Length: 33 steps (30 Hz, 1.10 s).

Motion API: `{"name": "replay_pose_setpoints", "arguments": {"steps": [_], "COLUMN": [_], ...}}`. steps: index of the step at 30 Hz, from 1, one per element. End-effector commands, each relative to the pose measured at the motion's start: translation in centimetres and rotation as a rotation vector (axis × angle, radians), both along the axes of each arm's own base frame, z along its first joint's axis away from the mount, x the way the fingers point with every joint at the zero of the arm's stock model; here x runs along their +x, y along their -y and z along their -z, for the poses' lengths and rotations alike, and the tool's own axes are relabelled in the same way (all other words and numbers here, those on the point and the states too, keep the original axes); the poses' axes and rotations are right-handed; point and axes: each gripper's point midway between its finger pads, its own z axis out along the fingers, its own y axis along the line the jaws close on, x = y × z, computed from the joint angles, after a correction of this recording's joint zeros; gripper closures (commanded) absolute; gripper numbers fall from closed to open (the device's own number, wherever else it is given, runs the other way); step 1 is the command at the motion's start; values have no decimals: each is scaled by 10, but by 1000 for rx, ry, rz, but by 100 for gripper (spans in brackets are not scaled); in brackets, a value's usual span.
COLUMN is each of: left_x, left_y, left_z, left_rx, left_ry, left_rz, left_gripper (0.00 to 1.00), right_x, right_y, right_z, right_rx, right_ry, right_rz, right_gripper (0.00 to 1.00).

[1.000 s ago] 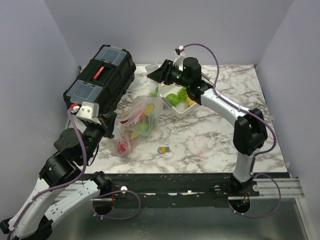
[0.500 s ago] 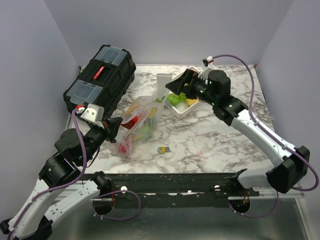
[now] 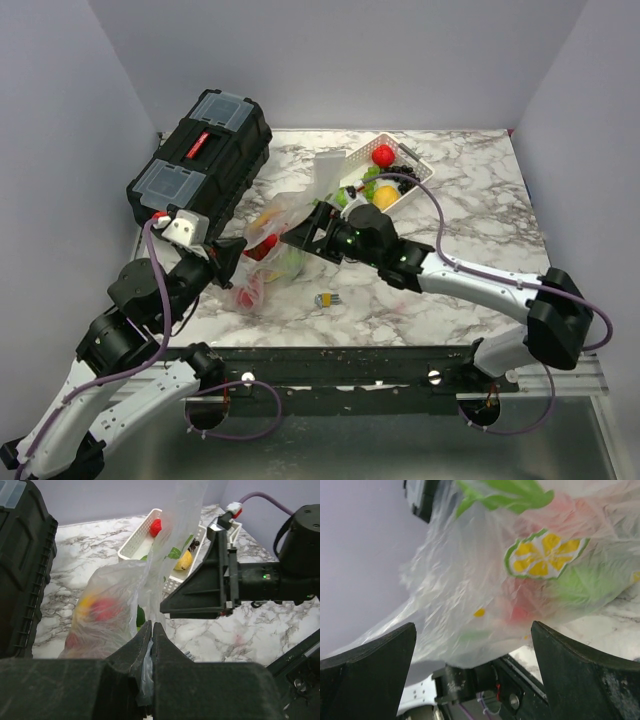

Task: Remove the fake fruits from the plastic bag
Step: Adjust the plastic bag at the center of the board.

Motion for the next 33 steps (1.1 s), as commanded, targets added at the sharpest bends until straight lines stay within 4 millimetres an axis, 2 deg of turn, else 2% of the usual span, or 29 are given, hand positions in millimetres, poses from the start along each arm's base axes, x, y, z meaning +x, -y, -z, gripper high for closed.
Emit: {"name": "replay_pose_setpoints", "arguments": {"steps": [1,3,5,7,8,9,10,11,12,14,15,17,19,22,24,27,30,33], "left_x": [-10,-13,-16,-19,-21,-23,-26,-30,-34,-41,-44,-44,-39,-15,3,40,72,95], "left_y": [3,2,1,2,2,3,3,3,3,1,-1,-5,-14,-18,-3,14,24,35], "left_z": [2,3,3,3,4,2,1,-5,-11,-30,-42,-66,-92,-115,-114,-92,-64,-25], "left_rx": [-4,-1,-1,1,2,0,3,2,7,10,5,-1,-18,-33,13,122,214,262], "left_ry": [-11,-15,-18,-22,-27,-28,-33,-35,-38,-41,-32,-12,23,75,75,19,-81,-193], "left_rz": [52,60,65,79,87,100,110,125,141,159,163,151,95,-11,-7,-61,-95,-60], "left_gripper": [100,100,100,100,100,100,100,94,82,47,32,19,12,4,1,1,1,1], "right_x": [31,39,42,42,41,39,37,35,33,31,29,25,21,17,16,13,12,14], "right_y": [-13,-8,-4,-1,1,3,5,8,13,23,26,31,32,32,31,34,41,48], "right_z": [-14,-1,13,23,28,28,29,29,30,32,33,29,22,14,8,4,2,2], "right_rx": [31,-1,-11,-18,-20,-23,-32,-37,-43,-56,-58,-40,-12,21,29,25,26,1], "right_ry": [38,23,7,4,-4,-2,8,22,30,68,82,108,133,154,168,175,181,193], "right_rz": [123,177,210,223,225,221,212,208,214,218,218,208,196,177,164,158,180,199], "right_gripper": [0,5,18,45,67,84,96,99,99,99,99,99,99,99,99,99,99,99]}}
